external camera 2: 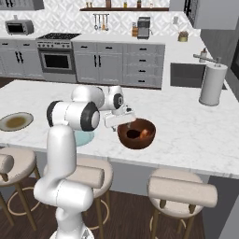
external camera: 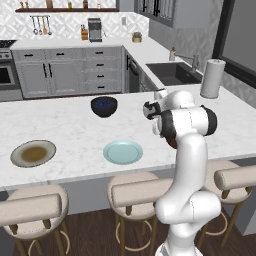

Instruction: Pick the chicken drumstick and avocado from their plates and place them in the bowl. Then put the bowl in the fridge.

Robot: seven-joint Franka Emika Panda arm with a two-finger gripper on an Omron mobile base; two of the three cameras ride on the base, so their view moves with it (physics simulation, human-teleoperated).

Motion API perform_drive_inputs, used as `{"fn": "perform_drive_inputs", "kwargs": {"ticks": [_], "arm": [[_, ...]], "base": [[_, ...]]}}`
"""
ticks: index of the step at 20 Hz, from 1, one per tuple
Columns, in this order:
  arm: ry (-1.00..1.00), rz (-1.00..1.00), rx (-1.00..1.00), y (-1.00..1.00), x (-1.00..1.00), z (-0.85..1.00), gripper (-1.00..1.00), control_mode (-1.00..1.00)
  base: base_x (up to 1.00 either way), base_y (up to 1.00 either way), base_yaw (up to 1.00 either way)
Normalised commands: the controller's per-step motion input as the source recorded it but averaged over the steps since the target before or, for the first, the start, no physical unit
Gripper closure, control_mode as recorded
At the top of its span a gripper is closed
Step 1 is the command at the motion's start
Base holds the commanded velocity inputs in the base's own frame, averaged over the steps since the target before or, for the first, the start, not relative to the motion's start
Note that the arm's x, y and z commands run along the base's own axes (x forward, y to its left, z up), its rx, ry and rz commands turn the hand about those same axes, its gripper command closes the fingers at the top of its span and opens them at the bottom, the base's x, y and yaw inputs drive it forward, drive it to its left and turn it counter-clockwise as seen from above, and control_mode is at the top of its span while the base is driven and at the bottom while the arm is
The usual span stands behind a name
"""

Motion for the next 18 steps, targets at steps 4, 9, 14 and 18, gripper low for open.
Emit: {"fn": "perform_drive_inputs", "kwargs": {"ticks": [4, 9, 14, 18], "arm": [[-0.07, -0.13, 0.00, -0.11, -0.19, -0.51, 1.00, -1.00], [-0.12, -0.11, 0.00, -0.29, -0.14, -0.65, 1.00, -1.00], [-0.11, -0.07, 0.00, -0.30, -0.33, -0.63, 1.00, -1.00], [-0.11, -0.03, 0.04, -0.24, -0.67, -0.09, 1.00, -1.00]], "base": [[0.00, 0.00, 0.00], [0.00, 0.00, 0.00], [0.00, 0.00, 0.00], [0.00, 0.00, 0.00]]}}
